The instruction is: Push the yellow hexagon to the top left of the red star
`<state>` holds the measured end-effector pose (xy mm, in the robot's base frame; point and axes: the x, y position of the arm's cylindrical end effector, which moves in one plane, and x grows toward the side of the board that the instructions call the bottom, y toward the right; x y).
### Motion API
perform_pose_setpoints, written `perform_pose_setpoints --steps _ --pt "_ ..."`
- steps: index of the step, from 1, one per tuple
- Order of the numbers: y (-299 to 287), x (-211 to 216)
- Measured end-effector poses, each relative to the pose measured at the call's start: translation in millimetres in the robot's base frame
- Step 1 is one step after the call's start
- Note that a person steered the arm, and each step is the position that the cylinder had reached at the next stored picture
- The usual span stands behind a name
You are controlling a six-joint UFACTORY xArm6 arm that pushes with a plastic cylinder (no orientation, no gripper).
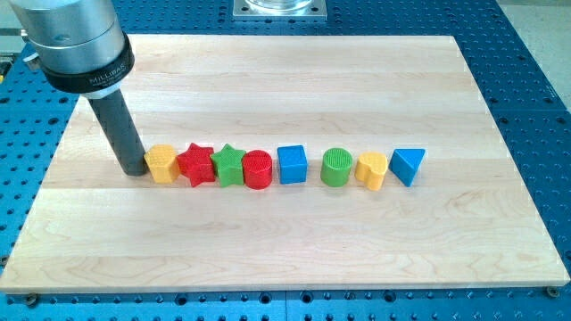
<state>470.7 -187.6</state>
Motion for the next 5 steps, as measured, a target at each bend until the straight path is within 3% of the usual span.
perform_pose_setpoints --steps 2,3,5 --pt "-21 41" --pt "-19 41" --pt "45 -62"
